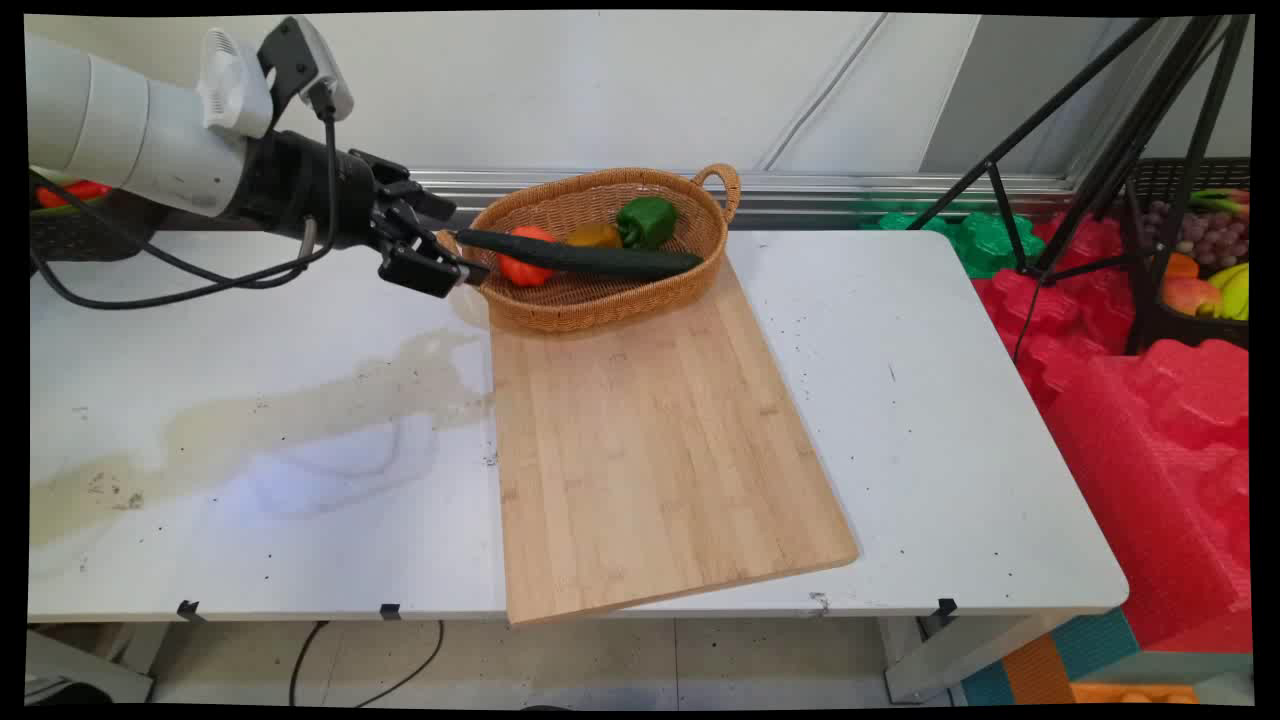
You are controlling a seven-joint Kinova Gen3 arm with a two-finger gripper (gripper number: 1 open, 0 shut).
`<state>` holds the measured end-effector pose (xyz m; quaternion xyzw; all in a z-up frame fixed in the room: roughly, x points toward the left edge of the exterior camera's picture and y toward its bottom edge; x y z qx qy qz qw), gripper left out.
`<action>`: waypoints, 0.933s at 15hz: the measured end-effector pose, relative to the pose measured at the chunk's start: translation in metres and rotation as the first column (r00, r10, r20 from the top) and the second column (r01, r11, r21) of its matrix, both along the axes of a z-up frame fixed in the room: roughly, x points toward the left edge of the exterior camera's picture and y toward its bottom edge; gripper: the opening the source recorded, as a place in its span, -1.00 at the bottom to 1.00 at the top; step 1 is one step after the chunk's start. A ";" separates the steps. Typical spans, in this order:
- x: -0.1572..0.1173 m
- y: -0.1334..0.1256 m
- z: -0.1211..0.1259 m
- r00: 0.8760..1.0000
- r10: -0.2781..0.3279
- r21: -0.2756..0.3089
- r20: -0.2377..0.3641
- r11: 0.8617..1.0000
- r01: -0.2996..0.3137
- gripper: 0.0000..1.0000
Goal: Pick up the potato from the vegetable basket
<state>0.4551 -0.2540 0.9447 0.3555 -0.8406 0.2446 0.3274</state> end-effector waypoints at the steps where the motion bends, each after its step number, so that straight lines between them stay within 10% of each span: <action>1: 0.001 -0.001 0.001 1.000 0.006 -0.003 -0.004 1.000 -0.006 1.00; 14: -0.018 -0.070 0.027 0.994 0.107 0.009 -0.034 0.994 -0.106 1.00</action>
